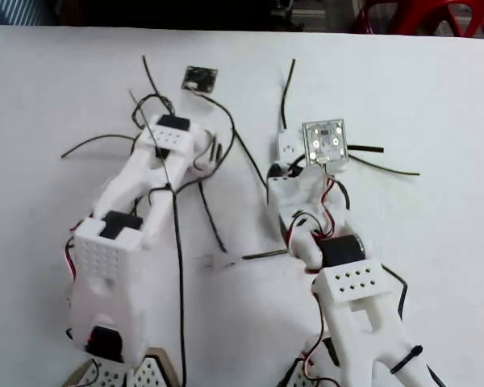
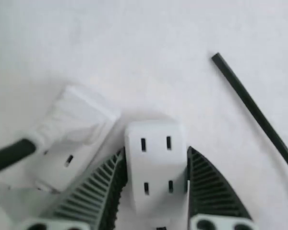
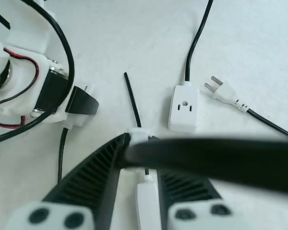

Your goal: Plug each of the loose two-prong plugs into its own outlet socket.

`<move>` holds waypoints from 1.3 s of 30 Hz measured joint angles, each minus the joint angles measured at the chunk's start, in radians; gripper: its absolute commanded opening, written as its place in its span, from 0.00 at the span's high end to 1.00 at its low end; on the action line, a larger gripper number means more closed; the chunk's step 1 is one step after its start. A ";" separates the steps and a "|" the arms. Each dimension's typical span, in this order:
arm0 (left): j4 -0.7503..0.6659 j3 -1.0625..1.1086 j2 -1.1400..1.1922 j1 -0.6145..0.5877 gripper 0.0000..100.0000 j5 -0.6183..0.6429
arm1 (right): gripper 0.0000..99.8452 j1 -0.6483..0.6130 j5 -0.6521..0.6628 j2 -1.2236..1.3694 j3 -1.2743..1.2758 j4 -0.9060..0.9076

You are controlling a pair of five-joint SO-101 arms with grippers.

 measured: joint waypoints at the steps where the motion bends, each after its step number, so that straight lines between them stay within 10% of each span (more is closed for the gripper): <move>1: 0.000 0.000 0.000 0.000 0.87 -0.031 | 0.98 0.000 0.000 0.000 0.000 0.000; 22: 0.385 0.005 -0.282 0.000 0.87 -0.689 | 0.98 0.025 0.000 0.000 0.000 0.000; 39: 0.084 0.542 -0.601 0.086 0.72 -0.600 | 0.98 0.028 0.000 0.000 0.015 0.000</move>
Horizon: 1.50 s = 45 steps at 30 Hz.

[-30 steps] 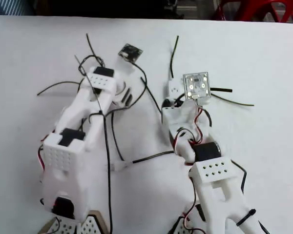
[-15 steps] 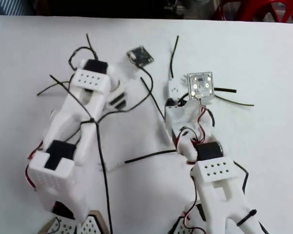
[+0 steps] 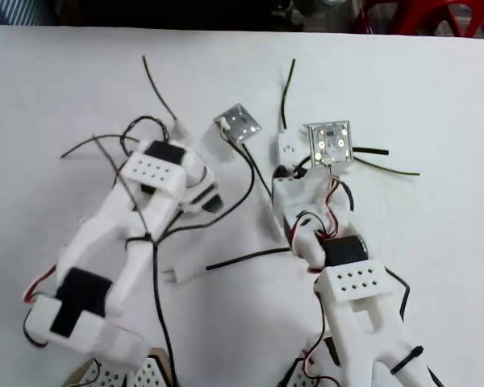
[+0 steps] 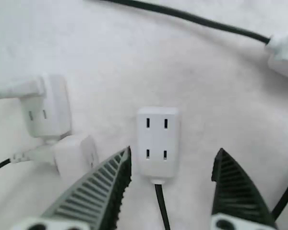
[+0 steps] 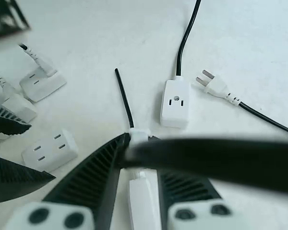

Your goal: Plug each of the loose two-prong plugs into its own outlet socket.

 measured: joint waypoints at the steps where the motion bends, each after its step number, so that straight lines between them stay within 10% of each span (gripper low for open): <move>1: 0.000 0.011 -0.035 0.000 0.72 0.003 | 0.98 0.000 0.008 0.000 0.000 0.000; 24: -0.052 0.687 -1.026 -0.359 0.72 0.253 | 0.98 -0.261 0.298 0.460 -0.382 0.178; 45: -0.272 0.999 -1.181 -0.496 0.72 0.328 | 0.98 -0.325 0.358 0.862 -0.655 0.172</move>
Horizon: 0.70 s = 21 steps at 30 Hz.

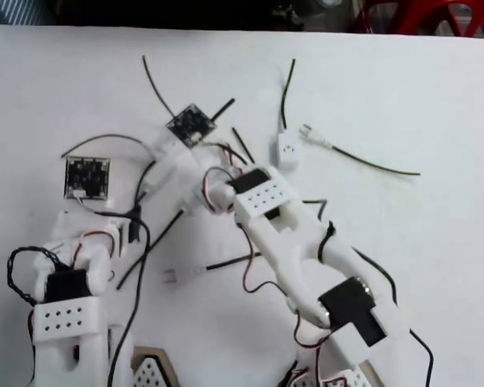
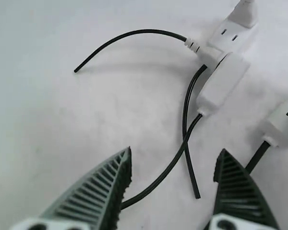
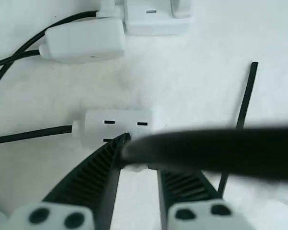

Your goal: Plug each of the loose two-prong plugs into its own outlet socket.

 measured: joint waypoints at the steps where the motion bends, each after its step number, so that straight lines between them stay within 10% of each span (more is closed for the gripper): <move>1: 0.000 0.000 0.000 0.000 0.72 0.000 | 0.98 0.000 0.002 0.005 -0.003 -0.006; 21: 0.000 0.000 0.000 0.000 0.72 0.000 | 0.98 0.002 0.005 0.078 -0.035 -0.075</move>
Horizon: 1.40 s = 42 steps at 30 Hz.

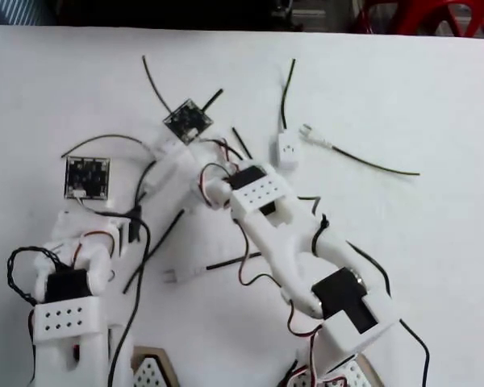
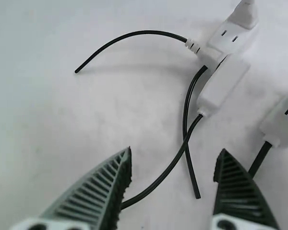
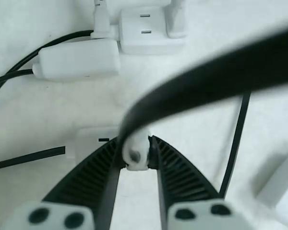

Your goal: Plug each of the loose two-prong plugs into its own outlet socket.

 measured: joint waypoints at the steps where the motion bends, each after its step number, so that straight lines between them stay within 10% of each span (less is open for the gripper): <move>1: 0.000 0.000 0.000 0.000 0.72 0.000 | 0.98 0.000 0.000 0.005 -0.005 0.000; 31: 0.000 0.000 0.000 0.000 0.72 0.000 | 0.98 0.029 -0.046 0.103 -0.072 0.051; 42: 0.000 0.005 0.000 0.000 0.72 0.000 | 0.74 0.003 -0.207 0.061 -0.244 0.075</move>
